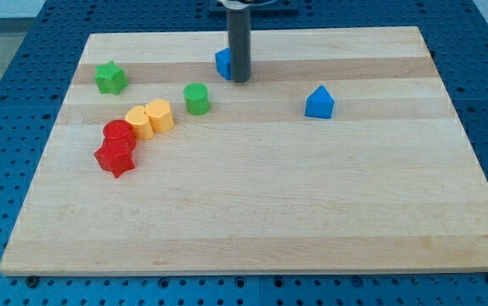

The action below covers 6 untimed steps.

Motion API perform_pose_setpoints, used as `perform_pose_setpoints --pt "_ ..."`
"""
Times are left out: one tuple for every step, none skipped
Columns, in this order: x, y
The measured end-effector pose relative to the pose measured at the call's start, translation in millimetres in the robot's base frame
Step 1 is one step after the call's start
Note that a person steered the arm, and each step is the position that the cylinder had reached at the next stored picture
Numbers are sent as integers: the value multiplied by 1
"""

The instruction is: Push the green circle with the green star into the top right of the yellow hexagon

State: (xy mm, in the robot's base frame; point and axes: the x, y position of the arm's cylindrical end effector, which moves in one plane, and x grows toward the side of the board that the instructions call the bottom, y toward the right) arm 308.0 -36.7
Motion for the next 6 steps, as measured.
perform_pose_setpoints --pt "-7 -24" --pt "1 -81" --pt "-24 -131" --pt "-61 -195" --pt "-72 -267" --pt "-35 -261"
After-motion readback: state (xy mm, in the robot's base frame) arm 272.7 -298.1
